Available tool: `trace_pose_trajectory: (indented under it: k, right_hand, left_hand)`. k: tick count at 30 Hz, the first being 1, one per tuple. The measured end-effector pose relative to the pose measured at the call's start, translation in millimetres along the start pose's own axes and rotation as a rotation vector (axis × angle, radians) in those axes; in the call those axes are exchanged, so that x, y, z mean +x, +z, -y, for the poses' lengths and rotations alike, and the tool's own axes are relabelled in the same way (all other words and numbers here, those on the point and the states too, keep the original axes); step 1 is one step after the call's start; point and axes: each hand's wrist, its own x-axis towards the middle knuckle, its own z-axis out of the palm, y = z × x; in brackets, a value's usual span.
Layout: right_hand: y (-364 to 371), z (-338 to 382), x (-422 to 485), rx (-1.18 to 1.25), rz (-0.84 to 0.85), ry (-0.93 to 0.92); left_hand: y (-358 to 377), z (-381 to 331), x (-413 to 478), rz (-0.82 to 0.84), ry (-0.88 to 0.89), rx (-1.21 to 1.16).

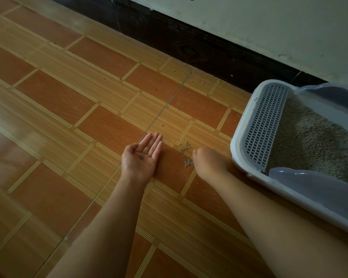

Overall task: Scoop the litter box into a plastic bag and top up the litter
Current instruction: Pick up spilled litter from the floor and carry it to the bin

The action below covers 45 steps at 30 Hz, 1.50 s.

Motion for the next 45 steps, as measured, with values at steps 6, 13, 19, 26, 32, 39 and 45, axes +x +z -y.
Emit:
trace_pose_trajectory:
  k: [6, 13, 19, 26, 32, 39, 45]
  right_hand:
    - [12.4, 14.2, -6.0, -0.254, -0.140, -0.068]
    - [21.4, 16.4, -11.3, -0.381, -0.264, -0.247]
    - [34.4, 6.9, 0.4, -0.435, -0.400, -0.214]
    - [22.9, -0.4, 2.1, -0.471, -0.351, -0.259]
    - [27.5, -6.6, 9.6, -0.491, -0.479, -0.295]
    - [22.2, -7.4, 14.1, -0.368, -0.489, -0.338]
    - [16.2, 1.6, 18.9, -0.326, -0.360, -0.340]
  left_hand:
    - [-1.1, 0.0, 2.7, -0.007, 0.004, 0.001]
    - [-1.9, -2.1, 6.9, -0.003, 0.001, 0.001]
    - [-0.2, -0.9, 12.6, -0.006, -0.004, -0.004]
    - [3.7, -1.9, 14.9, -0.013, -0.011, -0.009]
    - [7.3, -2.1, 17.7, -0.002, -0.015, -0.010]
    - [6.4, -3.2, 22.5, 0.008, -0.011, -0.012]
    - [9.2, -1.7, 27.1, 0.015, -0.009, -0.013]
